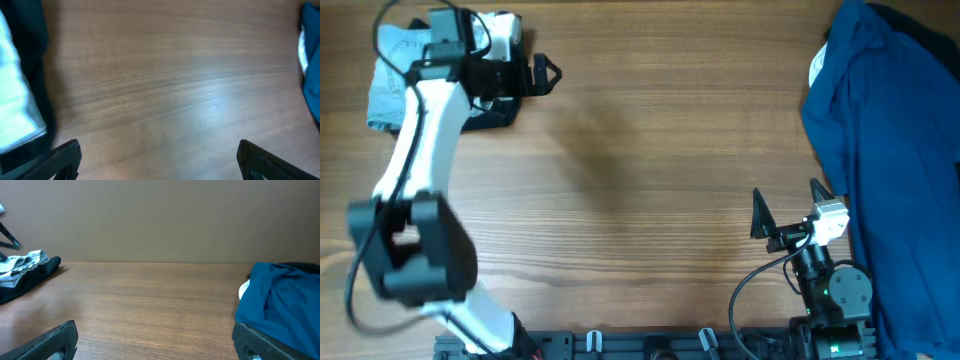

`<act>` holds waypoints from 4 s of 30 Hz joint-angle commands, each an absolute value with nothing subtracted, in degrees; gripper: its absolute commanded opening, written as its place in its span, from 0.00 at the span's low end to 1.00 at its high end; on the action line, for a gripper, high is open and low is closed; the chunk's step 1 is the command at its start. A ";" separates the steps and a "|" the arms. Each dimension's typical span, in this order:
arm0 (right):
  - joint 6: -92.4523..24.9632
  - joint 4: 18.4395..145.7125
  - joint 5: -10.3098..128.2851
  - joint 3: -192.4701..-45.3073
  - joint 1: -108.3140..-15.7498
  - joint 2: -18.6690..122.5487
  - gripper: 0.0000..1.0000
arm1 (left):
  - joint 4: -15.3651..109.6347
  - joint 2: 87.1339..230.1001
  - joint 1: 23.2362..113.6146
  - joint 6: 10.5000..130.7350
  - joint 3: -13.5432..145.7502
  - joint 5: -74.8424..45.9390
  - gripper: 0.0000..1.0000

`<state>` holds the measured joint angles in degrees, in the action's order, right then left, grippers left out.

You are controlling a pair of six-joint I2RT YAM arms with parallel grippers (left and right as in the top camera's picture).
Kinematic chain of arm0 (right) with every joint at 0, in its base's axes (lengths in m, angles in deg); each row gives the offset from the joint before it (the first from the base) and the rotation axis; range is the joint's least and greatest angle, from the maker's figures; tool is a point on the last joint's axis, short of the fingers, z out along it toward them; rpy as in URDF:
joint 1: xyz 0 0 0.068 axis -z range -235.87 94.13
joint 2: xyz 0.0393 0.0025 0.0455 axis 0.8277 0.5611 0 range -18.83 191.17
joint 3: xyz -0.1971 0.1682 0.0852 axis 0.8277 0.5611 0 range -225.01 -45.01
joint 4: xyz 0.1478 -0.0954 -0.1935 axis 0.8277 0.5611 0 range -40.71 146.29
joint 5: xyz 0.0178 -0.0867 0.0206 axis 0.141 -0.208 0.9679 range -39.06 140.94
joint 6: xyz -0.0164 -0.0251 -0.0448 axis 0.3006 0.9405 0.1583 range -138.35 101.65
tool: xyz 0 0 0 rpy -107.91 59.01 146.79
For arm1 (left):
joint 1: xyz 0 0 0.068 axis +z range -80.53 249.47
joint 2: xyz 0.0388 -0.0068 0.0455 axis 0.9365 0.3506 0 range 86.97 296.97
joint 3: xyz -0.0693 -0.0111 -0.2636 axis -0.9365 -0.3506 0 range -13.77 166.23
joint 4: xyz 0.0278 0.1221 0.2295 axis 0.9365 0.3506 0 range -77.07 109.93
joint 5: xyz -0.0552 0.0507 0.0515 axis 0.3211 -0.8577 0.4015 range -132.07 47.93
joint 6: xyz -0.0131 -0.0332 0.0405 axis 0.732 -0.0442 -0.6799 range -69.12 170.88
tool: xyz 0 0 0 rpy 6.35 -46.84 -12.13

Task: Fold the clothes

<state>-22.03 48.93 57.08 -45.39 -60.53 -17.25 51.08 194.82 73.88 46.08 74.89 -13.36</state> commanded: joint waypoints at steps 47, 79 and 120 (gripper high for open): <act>-22.99 48.91 56.92 -45.31 -60.34 -17.10 1.00 | 16.33 88.60 71.82 51.37 -13.46 -31.24 1.00; -22.99 48.93 56.92 -45.31 -60.34 -17.05 1.00 | 16.26 87.20 71.82 51.37 -13.46 -31.26 1.00; -22.99 48.93 56.92 -45.31 -60.34 -17.05 1.00 | 16.26 87.18 71.82 51.37 -13.46 -31.26 1.00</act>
